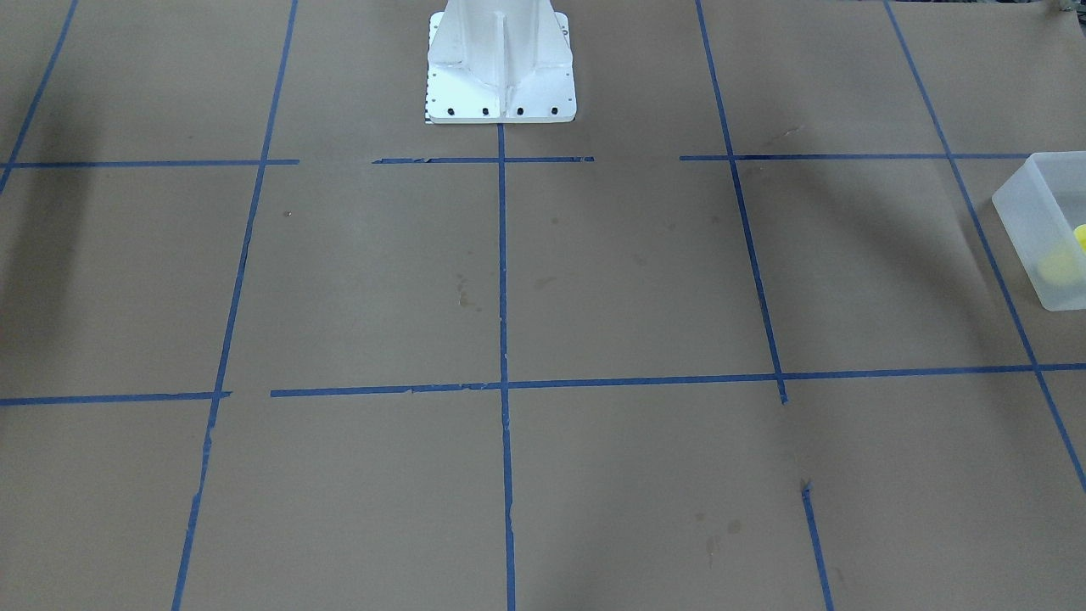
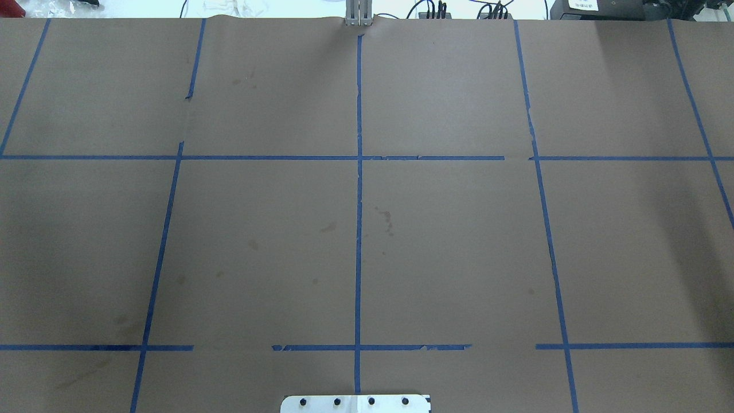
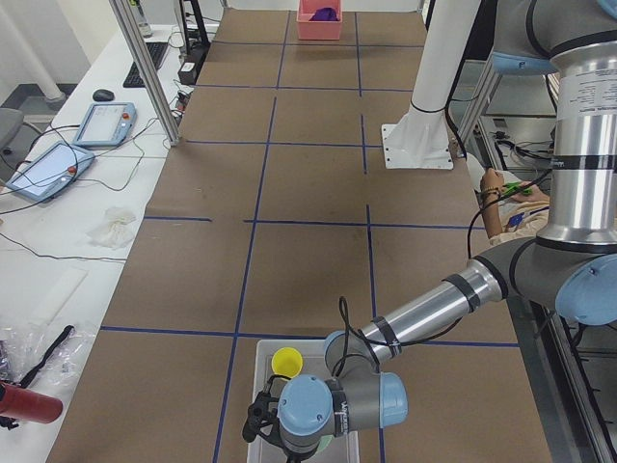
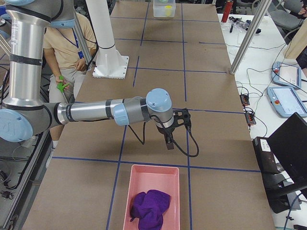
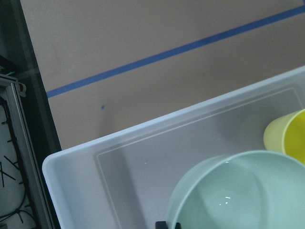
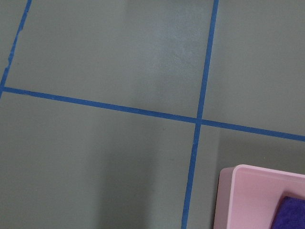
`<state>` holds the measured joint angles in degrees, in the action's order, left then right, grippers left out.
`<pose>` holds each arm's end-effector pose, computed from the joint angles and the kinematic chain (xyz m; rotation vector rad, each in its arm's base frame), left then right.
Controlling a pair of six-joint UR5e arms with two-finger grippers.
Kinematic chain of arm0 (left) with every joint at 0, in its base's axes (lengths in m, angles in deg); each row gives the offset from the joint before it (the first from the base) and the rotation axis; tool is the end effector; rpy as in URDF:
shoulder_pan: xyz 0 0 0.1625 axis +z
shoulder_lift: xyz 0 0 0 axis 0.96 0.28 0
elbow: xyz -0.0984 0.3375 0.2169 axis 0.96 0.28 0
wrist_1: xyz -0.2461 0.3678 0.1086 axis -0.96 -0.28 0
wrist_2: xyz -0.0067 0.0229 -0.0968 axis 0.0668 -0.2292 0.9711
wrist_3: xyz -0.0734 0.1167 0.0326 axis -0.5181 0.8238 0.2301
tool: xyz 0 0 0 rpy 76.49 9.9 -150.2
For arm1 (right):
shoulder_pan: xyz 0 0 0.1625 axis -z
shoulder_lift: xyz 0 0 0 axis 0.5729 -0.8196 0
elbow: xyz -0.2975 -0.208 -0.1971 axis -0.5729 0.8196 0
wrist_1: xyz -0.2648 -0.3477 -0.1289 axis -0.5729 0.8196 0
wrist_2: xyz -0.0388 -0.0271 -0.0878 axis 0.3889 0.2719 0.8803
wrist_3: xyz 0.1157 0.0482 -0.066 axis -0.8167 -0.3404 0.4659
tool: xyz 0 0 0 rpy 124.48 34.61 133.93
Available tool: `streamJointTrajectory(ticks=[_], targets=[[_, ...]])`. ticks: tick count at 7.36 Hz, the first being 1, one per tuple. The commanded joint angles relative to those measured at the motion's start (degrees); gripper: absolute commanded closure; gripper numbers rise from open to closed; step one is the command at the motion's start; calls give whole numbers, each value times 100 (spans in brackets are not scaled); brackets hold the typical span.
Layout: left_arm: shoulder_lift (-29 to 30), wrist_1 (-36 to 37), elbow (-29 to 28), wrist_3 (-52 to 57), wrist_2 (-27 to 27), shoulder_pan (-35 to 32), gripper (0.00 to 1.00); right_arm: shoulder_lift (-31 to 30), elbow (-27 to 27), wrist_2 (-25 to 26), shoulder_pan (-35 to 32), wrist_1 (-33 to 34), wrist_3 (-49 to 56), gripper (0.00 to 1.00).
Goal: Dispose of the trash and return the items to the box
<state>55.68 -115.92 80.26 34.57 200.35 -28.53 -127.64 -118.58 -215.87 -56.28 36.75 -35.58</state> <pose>-0.1449 -0.4294 0.9126 0.1476 0.6132 0.2444 0.0406 -0.4874 0.5746 0.2596 -0.8111 -0.0687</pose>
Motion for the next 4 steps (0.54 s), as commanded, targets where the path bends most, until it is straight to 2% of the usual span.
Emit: streamJointTrajectory(ticks=[1, 2, 3, 4], targets=[[20, -54, -185, -115, -40, -3, 85, -1, -12, -8, 0, -1, -3, 0], [20, -124, -212, -134, -22, -3, 32, -1, -12, 0, 0, -1, -3, 0], [11, -133, -125, -195, 134, -3, 0, -1, -12, 1, 0, -1, -3, 0], [-15, -107, 259, -570, 258, -3, 0, -9, -29, -17, 0, -1, -3, 0]])
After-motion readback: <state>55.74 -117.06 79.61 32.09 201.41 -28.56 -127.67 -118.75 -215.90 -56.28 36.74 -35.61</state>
